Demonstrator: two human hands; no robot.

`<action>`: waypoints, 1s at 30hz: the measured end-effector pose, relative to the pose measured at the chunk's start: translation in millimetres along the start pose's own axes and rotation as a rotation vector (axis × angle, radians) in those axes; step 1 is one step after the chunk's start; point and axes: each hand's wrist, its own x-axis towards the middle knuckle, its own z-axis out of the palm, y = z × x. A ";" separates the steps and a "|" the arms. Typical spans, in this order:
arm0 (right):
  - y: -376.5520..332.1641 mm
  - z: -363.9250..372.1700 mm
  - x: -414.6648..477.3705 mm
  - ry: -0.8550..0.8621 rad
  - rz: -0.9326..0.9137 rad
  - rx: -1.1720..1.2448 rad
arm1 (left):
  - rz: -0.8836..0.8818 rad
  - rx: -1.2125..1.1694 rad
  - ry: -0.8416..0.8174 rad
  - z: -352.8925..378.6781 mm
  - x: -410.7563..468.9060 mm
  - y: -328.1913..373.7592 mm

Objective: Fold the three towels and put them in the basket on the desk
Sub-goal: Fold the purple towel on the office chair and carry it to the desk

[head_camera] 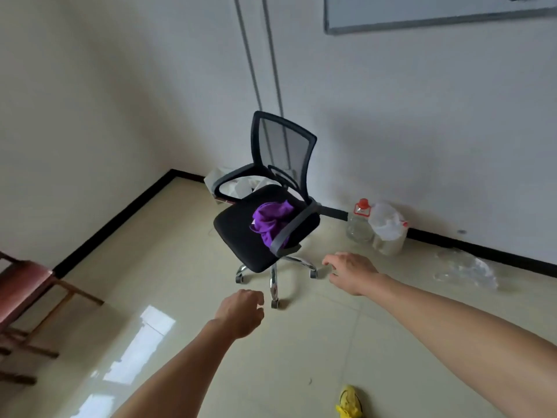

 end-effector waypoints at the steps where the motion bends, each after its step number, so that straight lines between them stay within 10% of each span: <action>1: -7.7 -1.4 21.0 -0.014 -0.019 -0.001 | -0.033 -0.015 -0.011 -7.7 10.3 -11.1; 13: -111.9 15.5 260.5 -0.187 -0.160 -0.076 | -0.225 -0.167 -0.057 -44.2 120.2 -177.5; 30: -182.6 69.1 434.4 -0.231 0.394 0.278 | 0.046 -0.034 -0.271 -110.7 359.4 -376.3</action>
